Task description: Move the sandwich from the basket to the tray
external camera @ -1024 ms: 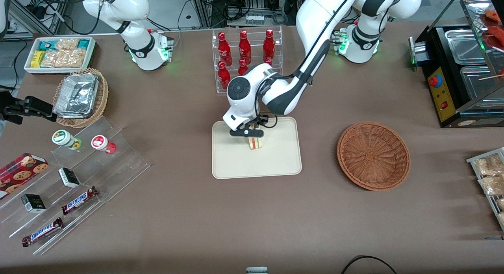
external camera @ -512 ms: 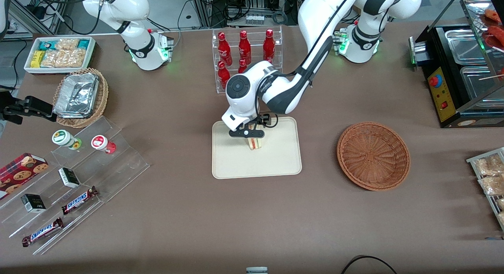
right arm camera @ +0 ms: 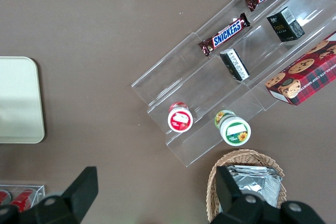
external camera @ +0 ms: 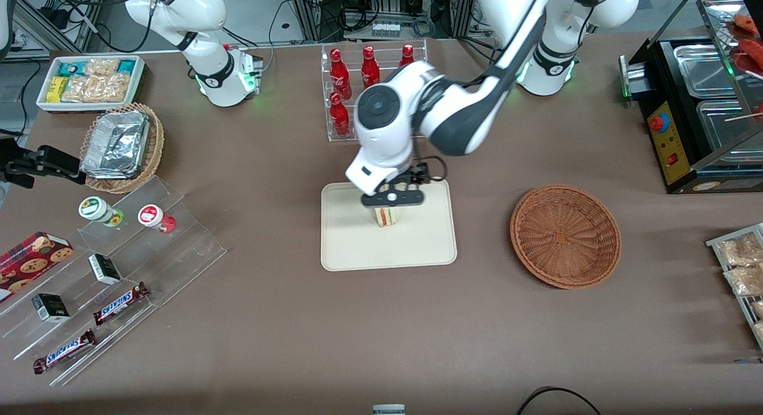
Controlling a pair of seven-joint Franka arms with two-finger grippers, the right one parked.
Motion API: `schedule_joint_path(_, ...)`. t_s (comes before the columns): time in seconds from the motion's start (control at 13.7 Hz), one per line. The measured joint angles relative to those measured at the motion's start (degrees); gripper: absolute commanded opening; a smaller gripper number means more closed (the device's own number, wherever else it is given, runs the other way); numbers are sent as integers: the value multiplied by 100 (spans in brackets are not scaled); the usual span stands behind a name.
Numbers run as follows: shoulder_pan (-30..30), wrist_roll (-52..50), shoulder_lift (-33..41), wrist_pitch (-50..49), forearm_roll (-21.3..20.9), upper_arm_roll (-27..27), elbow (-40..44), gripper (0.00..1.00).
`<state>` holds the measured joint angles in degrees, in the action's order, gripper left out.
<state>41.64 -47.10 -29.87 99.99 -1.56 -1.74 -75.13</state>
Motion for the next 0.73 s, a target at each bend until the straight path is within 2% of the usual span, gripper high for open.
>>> schedule_joint_path(0.51, -975, 81, 874, -979, -3, 26, 25, 99)
schedule_joint_path(0.73, -1335, 589, 1105, -1370, -7, 33, 25, 99)
